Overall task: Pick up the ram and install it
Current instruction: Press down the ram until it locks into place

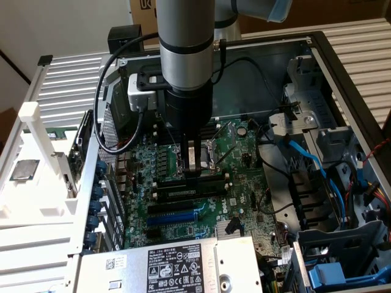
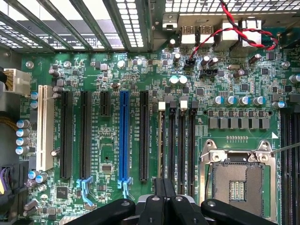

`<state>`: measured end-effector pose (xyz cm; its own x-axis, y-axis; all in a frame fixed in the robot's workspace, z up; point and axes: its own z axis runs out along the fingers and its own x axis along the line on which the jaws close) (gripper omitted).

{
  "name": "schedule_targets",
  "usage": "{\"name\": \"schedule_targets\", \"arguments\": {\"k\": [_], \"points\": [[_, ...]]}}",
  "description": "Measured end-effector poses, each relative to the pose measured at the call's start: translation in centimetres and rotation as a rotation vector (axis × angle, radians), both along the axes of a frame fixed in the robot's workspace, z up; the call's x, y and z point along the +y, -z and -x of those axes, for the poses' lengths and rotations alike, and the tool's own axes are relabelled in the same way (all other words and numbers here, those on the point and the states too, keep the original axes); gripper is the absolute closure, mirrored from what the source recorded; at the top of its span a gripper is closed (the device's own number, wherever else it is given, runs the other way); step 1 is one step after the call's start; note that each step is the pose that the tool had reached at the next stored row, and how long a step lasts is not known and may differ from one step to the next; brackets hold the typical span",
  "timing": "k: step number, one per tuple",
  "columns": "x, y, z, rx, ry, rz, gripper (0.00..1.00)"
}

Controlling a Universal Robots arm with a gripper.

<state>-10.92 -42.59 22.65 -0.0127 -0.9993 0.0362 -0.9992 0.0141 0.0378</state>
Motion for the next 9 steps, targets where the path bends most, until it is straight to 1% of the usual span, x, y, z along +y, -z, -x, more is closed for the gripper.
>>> {"name": "schedule_targets", "arguments": {"k": [5,6,8,9], "points": [[-0.03,-0.03,0.0,-0.0002,0.0,-0.0002,0.9],[0.0,-0.26,0.0,-0.0012,0.0,-0.0021,0.9],[-0.02,-0.87,0.0,0.0,0.0,0.0,0.9],[-0.02,-1.33,0.0,-0.0003,0.0,-0.0003,0.9]]}}
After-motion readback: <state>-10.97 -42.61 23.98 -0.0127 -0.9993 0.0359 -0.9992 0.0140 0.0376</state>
